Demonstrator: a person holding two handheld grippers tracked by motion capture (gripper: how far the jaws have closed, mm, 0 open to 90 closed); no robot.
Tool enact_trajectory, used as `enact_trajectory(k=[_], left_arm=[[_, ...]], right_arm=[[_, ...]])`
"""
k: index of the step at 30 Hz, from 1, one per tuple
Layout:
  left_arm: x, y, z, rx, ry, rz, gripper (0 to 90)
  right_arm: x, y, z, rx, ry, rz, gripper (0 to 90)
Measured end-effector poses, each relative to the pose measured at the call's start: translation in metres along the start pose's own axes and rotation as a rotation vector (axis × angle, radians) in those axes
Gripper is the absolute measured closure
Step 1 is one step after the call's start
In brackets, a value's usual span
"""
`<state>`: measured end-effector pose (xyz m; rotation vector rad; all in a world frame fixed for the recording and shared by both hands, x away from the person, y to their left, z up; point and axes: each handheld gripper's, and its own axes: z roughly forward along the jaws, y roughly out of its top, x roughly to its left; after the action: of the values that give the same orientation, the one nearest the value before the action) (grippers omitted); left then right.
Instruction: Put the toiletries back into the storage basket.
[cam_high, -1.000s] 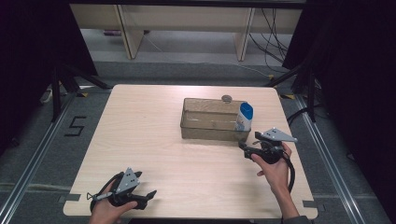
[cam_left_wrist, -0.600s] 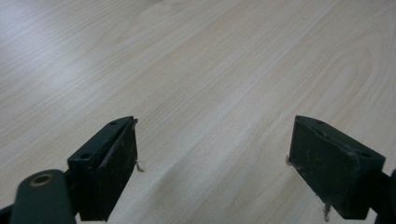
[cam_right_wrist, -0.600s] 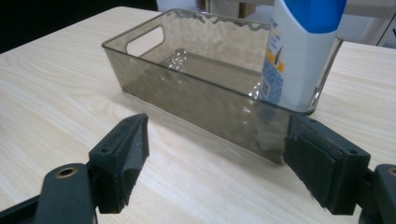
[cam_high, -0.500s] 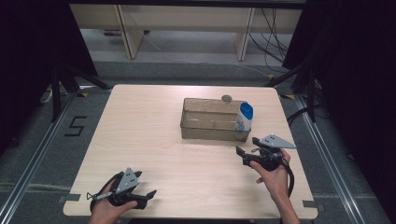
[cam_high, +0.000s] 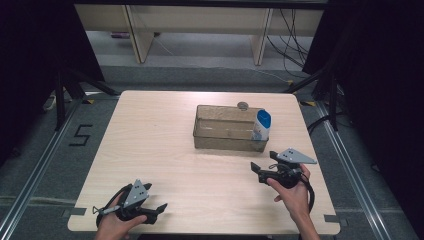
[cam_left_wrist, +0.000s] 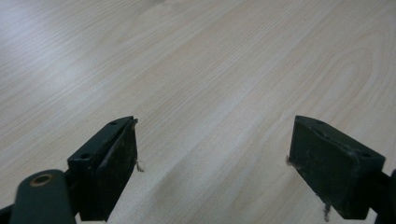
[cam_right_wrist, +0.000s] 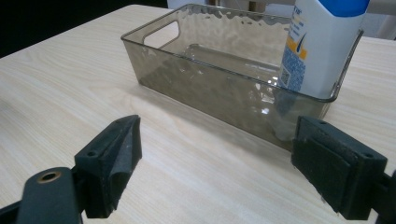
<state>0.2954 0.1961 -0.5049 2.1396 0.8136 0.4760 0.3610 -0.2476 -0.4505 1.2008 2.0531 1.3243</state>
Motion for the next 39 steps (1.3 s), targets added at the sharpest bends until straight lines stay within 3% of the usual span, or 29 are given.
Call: enact_trajectory(k=[1, 3, 4, 5, 7, 10, 11, 12, 13, 14, 19, 20, 22, 24, 25, 27, 28, 29, 31, 32, 33, 34, 35, 37, 38, 39], left_arm=[[-0.001, 0.000, 0.000, -0.005, -0.008, -0.005, 15.0], [0.000, 0.000, 0.000, 0.003, 0.000, 0.003, 15.0], [0.000, 0.000, 0.000, 0.001, 0.000, 0.000, 15.0], [0.001, 0.000, 0.000, 0.000, -0.002, 0.001, 15.0], [0.001, 0.000, 0.001, -0.006, 0.005, 0.002, 15.0], [0.000, 0.000, 0.001, -0.016, -0.015, -0.007, 15.0], [0.000, 0.000, 0.001, -0.020, -0.015, -0.010, 15.0], [0.001, -0.001, 0.001, -0.013, -0.007, 0.000, 15.0], [0.001, -0.001, 0.001, -0.012, -0.004, -0.001, 15.0], [0.001, 0.000, 0.001, -0.008, -0.004, -0.001, 15.0], [0.000, -0.001, 0.001, -0.019, -0.008, -0.009, 15.0], [0.000, -0.001, 0.001, -0.017, -0.002, -0.006, 15.0], [0.000, -0.001, 0.000, -0.015, -0.009, -0.006, 15.0], [0.000, -0.001, 0.001, -0.026, -0.003, -0.017, 15.0], [0.002, -0.001, 0.001, -0.008, -0.002, 0.006, 15.0], [-0.001, -0.001, 0.001, -0.024, -0.003, -0.018, 15.0], [-0.001, -0.001, 0.001, -0.029, -0.004, -0.023, 15.0], [0.001, -0.001, 0.000, -0.006, 0.001, 0.003, 15.0], [0.001, -0.001, 0.000, -0.013, -0.006, -0.006, 14.9], [0.001, -0.001, 0.000, -0.006, 0.002, 0.002, 15.0], [0.001, -0.001, 0.000, -0.008, 0.002, 0.002, 15.0], [0.001, -0.001, 0.000, -0.006, 0.001, 0.002, 15.0], [0.002, -0.001, 0.001, -0.011, -0.003, 0.000, 15.0], [0.001, -0.001, 0.001, -0.019, -0.003, -0.007, 15.0], [-0.002, -0.001, 0.002, -0.034, -0.007, -0.029, 15.0], [-0.001, -0.001, 0.001, -0.030, -0.006, -0.024, 15.0]], right_arm=[[0.002, -0.001, -0.001, 0.013, 0.004, 0.019, 17.1], [0.000, -0.002, -0.001, -0.004, 0.005, -0.019, 17.1], [0.003, -0.003, -0.001, 0.002, 0.008, 0.011, 17.0], [0.001, -0.004, 0.000, -0.016, 0.004, -0.022, 17.0], [0.004, -0.005, -0.002, 0.002, 0.017, 0.019, 17.0], [0.004, -0.006, -0.003, -0.010, 0.008, -0.020, 17.0], [0.005, -0.007, -0.003, -0.018, 0.013, -0.010, 17.0], [0.008, -0.007, -0.004, 0.009, 0.020, 0.021, 17.0], [0.006, -0.008, -0.003, -0.020, 0.014, -0.020, 17.0], [0.006, -0.008, -0.003, -0.018, 0.020, -0.029, 17.0], [0.008, -0.011, -0.003, -0.017, 0.023, -0.037, 17.0], [0.011, -0.012, -0.005, 0.005, 0.027, 0.002, 16.9], [0.013, -0.014, -0.004, -0.002, 0.035, 0.014, 16.4], [0.012, -0.015, -0.005, 0.001, 0.037, -0.010, 16.3], [0.015, -0.016, -0.005, -0.008, 0.038, 0.010, 16.2], [0.013, -0.018, -0.005, -0.008, 0.029, -0.032, 16.1], [0.016, -0.019, -0.006, 0.006, 0.039, 0.008, 16.0], [0.015, -0.019, -0.006, -0.003, 0.043, -0.010, 16.0], [0.015, -0.020, -0.007, -0.005, 0.040, -0.023, 16.0], [0.018, -0.021, -0.007, 0.004, 0.050, 0.011, 16.0], [0.017, -0.021, -0.007, -0.008, 0.042, -0.023, 16.0], [0.018, -0.021, -0.008, -0.005, 0.048, -0.010, 16.0], [0.017, -0.022, -0.008, -0.003, 0.045, -0.034, 16.0], [0.021, -0.023, -0.009, 0.003, 0.056, 0.005, 16.0], [0.019, -0.023, -0.008, -0.009, 0.051, -0.024, 16.0], [0.019, -0.024, -0.009, -0.010, 0.044, -0.033, 16.0]])
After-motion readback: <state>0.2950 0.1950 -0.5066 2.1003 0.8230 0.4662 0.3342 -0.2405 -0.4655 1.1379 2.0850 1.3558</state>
